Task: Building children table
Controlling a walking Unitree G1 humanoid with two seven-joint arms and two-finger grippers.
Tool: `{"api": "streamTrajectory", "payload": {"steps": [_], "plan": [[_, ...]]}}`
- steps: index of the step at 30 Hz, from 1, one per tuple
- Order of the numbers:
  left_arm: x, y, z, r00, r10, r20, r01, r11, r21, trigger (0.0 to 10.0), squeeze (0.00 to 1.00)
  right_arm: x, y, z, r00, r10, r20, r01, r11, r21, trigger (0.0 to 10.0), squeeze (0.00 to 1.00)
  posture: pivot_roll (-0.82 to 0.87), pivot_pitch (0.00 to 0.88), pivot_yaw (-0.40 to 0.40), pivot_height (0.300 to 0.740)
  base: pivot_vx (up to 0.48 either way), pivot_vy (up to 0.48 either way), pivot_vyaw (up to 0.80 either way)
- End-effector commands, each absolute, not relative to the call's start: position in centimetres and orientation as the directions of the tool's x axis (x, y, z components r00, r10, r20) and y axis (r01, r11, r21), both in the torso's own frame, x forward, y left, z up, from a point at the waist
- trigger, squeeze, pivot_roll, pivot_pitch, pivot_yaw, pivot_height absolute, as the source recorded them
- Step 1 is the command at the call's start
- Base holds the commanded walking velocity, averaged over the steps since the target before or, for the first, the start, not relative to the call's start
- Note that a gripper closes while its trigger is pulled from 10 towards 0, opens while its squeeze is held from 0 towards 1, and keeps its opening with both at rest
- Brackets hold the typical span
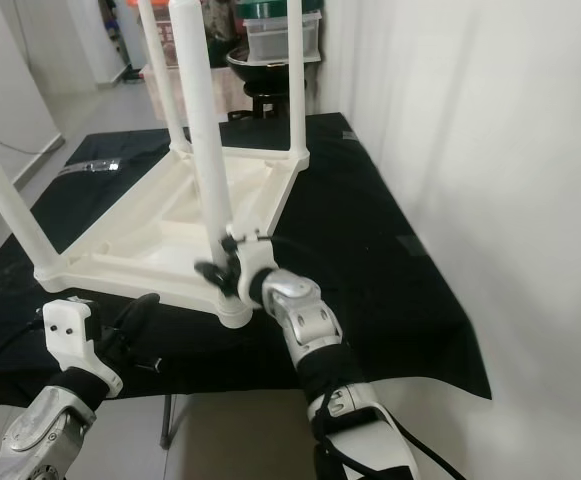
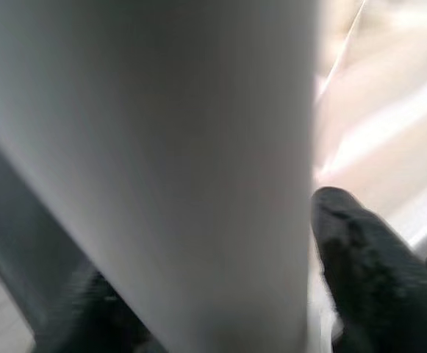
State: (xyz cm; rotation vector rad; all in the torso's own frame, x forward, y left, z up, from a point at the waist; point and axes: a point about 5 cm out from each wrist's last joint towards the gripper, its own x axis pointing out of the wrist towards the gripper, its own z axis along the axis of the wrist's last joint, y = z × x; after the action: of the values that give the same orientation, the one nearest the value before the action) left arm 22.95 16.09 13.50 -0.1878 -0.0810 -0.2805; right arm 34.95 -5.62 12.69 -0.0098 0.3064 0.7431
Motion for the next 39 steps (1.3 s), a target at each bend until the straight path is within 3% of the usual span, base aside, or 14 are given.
{"api": "streamTrajectory", "payload": {"steps": [1,4,6,7,8,10,17,18,28,30,32,33,34,39], "plan": [[23.0,16.4,13.3,0.961,-0.26,0.089,0.272,0.949,-0.162,10.0,0.0,34.9,-5.0,13.9,0.666,0.708,-0.234,-0.705,0.7,0.112,10.0,1.0,-0.04,0.013,0.047,0.74,0.0,0.0,0.0],[23.1,16.3,13.2,0.959,-0.269,0.088,0.281,0.945,-0.166,10.0,0.0,35.0,-5.2,16.5,0.483,0.863,-0.148,-0.869,0.493,0.036,10.0,1.0,-0.04,0.007,0.046,0.74,0.0,0.0,0.0],[23.1,16.2,13.2,0.959,-0.271,0.088,0.282,0.945,-0.168,10.0,0.0,35.1,-5.6,17.6,0.353,0.925,-0.142,-0.935,0.355,-0.01,10.0,0.57,-0.04,0.005,0.043,0.74,0.0,0.0,0.0],[23.1,16.2,13.2,0.958,-0.271,0.088,0.283,0.944,-0.168,10.0,0.0,35.2,-5.7,17.9,0.309,0.94,-0.145,-0.95,0.31,-0.016,10.0,0.57,-0.04,0.005,0.043,0.74,0.0,0.0,0.0],[23.1,16.2,13.2,0.958,-0.271,0.088,0.283,0.944,-0.169,10.0,0.0,35.3,-5.8,18.2,0.245,0.957,-0.154,-0.969,0.245,-0.019,10.0,0.0,-0.04,0.003,0.042,0.74,0.0,0.0,0.0],[23.1,16.1,13.2,0.958,-0.271,0.09,0.283,0.944,-0.17,10.0,0.0,35.5,-5.9,18.6,0.141,0.974,-0.18,-0.99,0.142,-0.007,10.0,0.0,-0.04,0.0,0.037,0.74,0.0,0.0,0.0],[23.1,16.0,13.2,0.959,-0.27,0.09,0.282,0.944,-0.171,10.0,0.0,35.9,-5.5,18.7,0.086,0.974,-0.211,-0.995,0.092,0.021,9.8,0.0,-0.02,0.0,0.031,0.74,0.0,0.0,0.0],[23.1,16.0,13.2,0.959,-0.27,0.09,0.282,0.944,-0.171,10.0,0.0,36.2,-5.2,18.7,0.092,0.973,-0.213,-0.994,0.101,0.035,0.0,0.0,-0.02,0.0,0.029,0.74,0.0,0.0,0.0],[22.9,15.9,13.3,0.959,-0.27,0.092,0.282,0.944,-0.173,10.0,0.0,36.3,-6.1,18.1,0.123,0.977,-0.175,-0.99,0.134,0.05,0.0,0.0,-0.03,0.012,0.035,0.74,0.0,0.0,0.0],[22.8,15.9,13.3,0.958,-0.272,0.092,0.284,0.943,-0.173,10.0,0.0,36.5,-6.9,17.3,0.212,0.958,-0.193,-0.974,0.224,0.045,0.0,0.0,-0.03,0.02,0.034,0.74,0.0,0.0,0.0],[22.7,16.1,13.3,0.958,-0.272,0.09,0.284,0.943,-0.172,10.0,0.0,37.4,-6.4,15.0,0.598,0.764,-0.243,-0.775,0.628,0.065,0.0,0.0,-0.04,0.023,0.03,0.74,0.0,0.0,0.0],[22.7,16.1,13.3,0.958,-0.272,0.09,0.284,0.943,-0.172,10.0,0.0,37.4,-6.4,15.0,0.598,0.764,-0.243,-0.775,0.628,0.065,0.0,0.0,-0.04,0.023,0.03,0.74,0.0,0.0,0.0],[22.7,16.1,13.3,0.958,-0.271,0.09,0.283,0.944,-0.172,10.0,0.0,37.7,-6.6,14.1,0.751,0.608,-0.259,-0.615,0.786,0.064,0.0,0.0,-0.05,0.023,0.031,0.74,0.0,0.0,0.0],[22.9,16.2,13.3,0.958,-0.272,0.088,0.284,0.943,-0.172,10.0,0.0,34.2,-5.6,12.3,0.753,0.6,-0.27,-0.592,0.797,0.12,0.0,0.0,-0.06,0.014,0.059,0.74,0.0,0.0,0.0]]}}
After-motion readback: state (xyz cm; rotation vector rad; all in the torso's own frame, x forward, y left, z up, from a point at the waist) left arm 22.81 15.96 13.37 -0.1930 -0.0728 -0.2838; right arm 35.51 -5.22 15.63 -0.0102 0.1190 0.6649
